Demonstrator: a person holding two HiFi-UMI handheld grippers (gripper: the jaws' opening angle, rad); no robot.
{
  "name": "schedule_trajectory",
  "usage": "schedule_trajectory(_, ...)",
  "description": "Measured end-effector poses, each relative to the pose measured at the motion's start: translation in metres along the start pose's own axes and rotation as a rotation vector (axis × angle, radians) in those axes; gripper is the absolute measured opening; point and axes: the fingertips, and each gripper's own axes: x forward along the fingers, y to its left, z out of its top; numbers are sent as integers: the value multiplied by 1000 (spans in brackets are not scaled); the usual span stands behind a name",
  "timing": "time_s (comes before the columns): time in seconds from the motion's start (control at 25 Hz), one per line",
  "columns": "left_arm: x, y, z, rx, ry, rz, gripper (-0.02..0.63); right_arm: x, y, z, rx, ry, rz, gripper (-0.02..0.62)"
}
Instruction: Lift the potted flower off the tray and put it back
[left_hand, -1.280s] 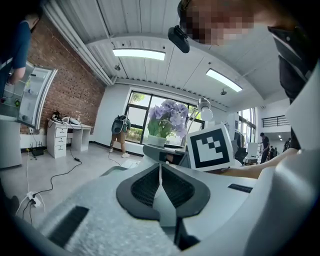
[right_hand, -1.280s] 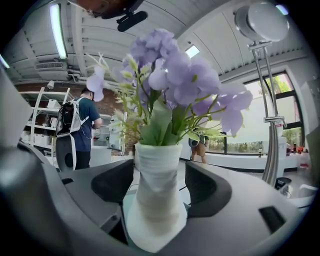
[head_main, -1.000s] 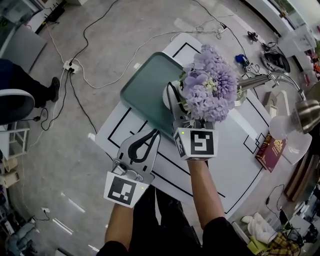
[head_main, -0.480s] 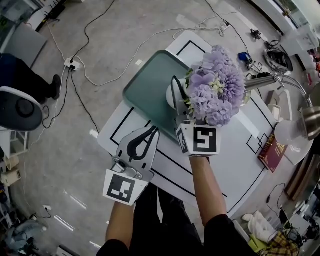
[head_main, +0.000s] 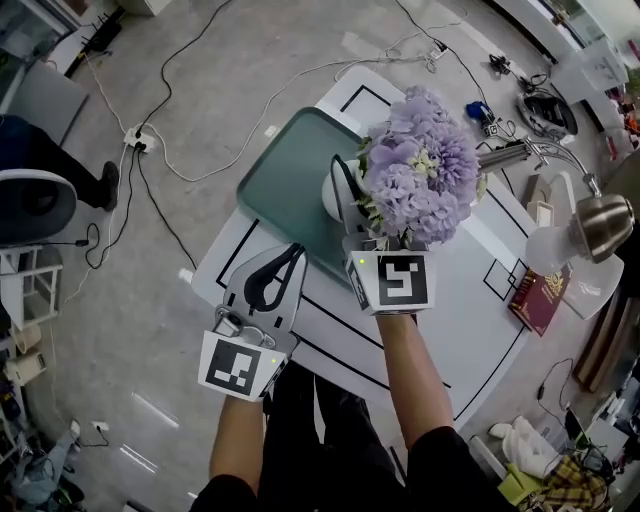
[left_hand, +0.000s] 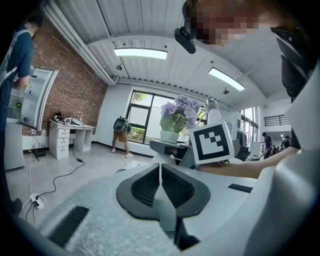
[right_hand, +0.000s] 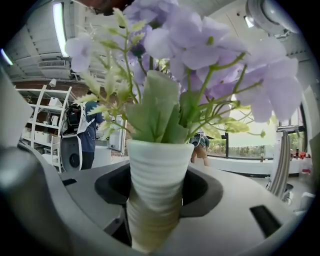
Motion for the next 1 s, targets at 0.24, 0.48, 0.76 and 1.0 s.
schedule_trajectory(0.24, 9, -4, 28, 57, -41, -5, 17, -11, 1, 27, -7, 2, 6, 249)
schedule_trajectory(0.48, 15, -13, 62, 84, -54, -6, 17, -33, 6, 54, -21, 14, 13, 249)
schedule_trajectory(0.76, 10, -26, 102, 125, -114, -9, 17, -71, 17, 80, -20, 29, 9, 247)
schedule_trajectory(1.0, -2, -41, 114, 153, -102, -9, 17, -111, 16, 93, 0, 32, -32, 247)
